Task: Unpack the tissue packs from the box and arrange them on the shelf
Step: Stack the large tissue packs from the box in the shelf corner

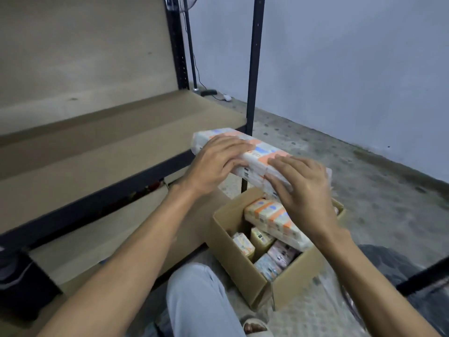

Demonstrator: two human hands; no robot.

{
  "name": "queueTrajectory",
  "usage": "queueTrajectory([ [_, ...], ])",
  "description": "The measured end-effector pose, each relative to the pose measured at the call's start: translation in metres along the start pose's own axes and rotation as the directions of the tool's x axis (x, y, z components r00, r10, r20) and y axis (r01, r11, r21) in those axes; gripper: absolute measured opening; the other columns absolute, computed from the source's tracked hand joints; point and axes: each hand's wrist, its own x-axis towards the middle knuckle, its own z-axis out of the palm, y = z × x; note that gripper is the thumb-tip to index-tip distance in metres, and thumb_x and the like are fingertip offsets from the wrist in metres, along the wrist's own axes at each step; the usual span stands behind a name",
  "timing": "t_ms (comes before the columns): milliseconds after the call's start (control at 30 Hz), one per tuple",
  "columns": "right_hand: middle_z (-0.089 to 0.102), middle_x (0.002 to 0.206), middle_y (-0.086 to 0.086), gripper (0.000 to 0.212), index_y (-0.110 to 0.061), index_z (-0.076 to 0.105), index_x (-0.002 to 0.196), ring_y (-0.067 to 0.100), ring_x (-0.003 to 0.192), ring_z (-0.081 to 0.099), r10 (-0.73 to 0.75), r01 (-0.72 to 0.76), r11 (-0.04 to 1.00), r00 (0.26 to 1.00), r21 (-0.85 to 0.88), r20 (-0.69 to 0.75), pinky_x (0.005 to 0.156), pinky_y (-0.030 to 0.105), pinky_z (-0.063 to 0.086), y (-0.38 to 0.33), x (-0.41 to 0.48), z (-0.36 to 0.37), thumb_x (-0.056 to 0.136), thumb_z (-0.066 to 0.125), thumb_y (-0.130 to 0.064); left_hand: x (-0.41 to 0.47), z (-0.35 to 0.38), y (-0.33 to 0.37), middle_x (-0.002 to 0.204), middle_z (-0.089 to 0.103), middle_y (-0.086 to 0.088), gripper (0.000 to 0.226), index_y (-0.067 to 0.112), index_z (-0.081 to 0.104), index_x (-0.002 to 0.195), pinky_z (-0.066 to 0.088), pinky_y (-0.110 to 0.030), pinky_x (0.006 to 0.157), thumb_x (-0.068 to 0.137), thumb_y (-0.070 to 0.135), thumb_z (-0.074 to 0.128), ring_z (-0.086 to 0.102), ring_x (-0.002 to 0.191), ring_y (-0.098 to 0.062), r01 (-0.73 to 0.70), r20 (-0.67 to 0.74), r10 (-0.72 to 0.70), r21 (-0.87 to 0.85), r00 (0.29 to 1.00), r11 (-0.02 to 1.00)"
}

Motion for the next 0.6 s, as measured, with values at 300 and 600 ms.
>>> queueTrajectory([
  [300,0.071,0.102,0.003,0.022,-0.012,0.069,0.107,0.029,0.086,0.060,-0.128,0.133,0.990,0.985,0.036,-0.113,0.075,0.042,0.045,-0.022,0.062,-0.020,0.090,0.062,-0.024,0.028,-0.044,0.001,0.120,0.067,-0.003,0.029,0.010,0.064,0.121,0.039,-0.026,0.103,0.093,0.008,0.055,0.057,0.115,-0.016,-0.037,-0.194,0.042,0.031,0.980,0.999],
  [600,0.069,0.108,0.003,0.025,-0.013,0.068,0.111,0.027,0.093,0.058,-0.146,0.152,0.986,0.984,0.061,-0.100,0.082,0.035,0.036,-0.029,0.093,0.030,0.092,0.059,-0.027,0.028,-0.068,-0.039,0.124,0.065,-0.001,0.032,0.011,0.063,0.124,0.038,-0.031,0.106,0.096,0.021,0.051,0.055,0.120,-0.017,0.064,-0.136,-0.051,0.093,0.989,0.994],
])
